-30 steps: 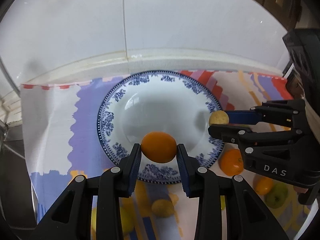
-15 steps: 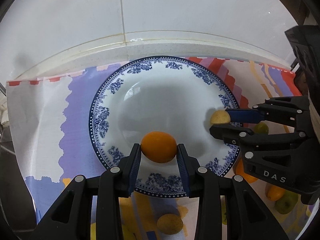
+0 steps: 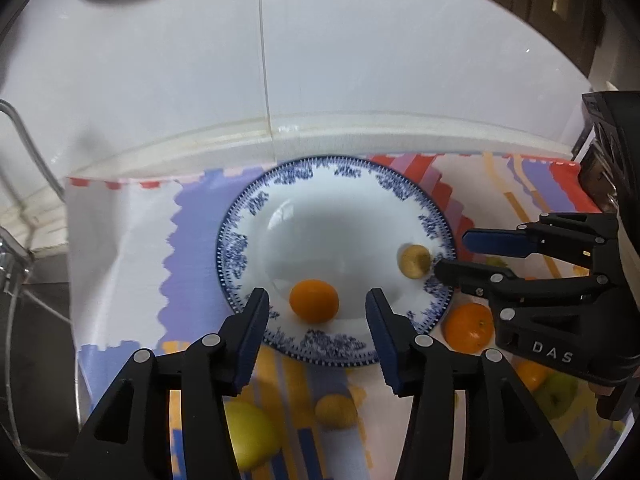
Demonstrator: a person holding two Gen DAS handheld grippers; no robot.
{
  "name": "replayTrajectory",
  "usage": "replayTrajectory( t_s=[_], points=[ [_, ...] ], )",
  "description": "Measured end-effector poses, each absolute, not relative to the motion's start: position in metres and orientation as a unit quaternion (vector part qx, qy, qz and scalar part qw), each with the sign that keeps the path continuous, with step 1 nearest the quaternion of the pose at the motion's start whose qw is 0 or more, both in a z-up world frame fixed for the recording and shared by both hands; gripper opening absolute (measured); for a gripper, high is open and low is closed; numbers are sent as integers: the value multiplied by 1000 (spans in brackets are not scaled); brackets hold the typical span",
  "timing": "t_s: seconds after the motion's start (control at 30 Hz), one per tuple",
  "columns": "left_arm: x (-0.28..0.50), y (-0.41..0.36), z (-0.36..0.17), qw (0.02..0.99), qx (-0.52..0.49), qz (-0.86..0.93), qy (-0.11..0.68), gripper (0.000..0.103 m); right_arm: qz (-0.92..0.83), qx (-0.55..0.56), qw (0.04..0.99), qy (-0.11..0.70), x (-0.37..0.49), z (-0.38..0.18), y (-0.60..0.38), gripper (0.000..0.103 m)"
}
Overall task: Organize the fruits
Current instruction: 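Carry both fruits onto the blue-rimmed plate and open both grippers, then lift both open grippers off the plate toward the remaining fruits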
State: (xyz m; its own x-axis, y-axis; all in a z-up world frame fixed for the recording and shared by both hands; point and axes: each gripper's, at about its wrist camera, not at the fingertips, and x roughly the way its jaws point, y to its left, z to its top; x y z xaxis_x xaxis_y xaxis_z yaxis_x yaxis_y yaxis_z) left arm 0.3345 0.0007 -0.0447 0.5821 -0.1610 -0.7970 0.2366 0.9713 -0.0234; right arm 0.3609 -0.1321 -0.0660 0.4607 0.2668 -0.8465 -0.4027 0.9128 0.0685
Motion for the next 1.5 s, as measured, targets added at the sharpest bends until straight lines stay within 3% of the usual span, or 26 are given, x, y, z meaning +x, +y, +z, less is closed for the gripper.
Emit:
replayTrajectory(
  t_s=[0.07, 0.13, 0.27, 0.47, 0.67, 0.9, 1.5],
  points=[
    [322, 1, -35, 896, 47, -110, 428, 57, 187, -71, 863, 464, 349, -56, -134, 36],
    [308, 1, -27, 905, 53, -105, 408, 60, 179, -68, 875, 444, 335, -45, -138, 44],
    [281, 3, -8, 920, 59, -91, 376, 69, 152, -71, 896, 411, 306, -28, -142, 47],
    [246, 8, 13, 936, 41, -83, 341, 86, 112, -69, 921, 366, 259, -9, -147, 60],
    [214, 13, 23, 945, 31, -80, 314, 93, 70, -75, 940, 326, 213, 1, -150, 73],
    [181, 10, 30, 956, 43, -86, 277, 97, 30, -61, 953, 295, 169, 8, -156, 84],
    [155, -14, 11, 958, 116, -142, 219, 98, -76, -21, 955, 286, 106, -12, -181, 84]
  ],
)
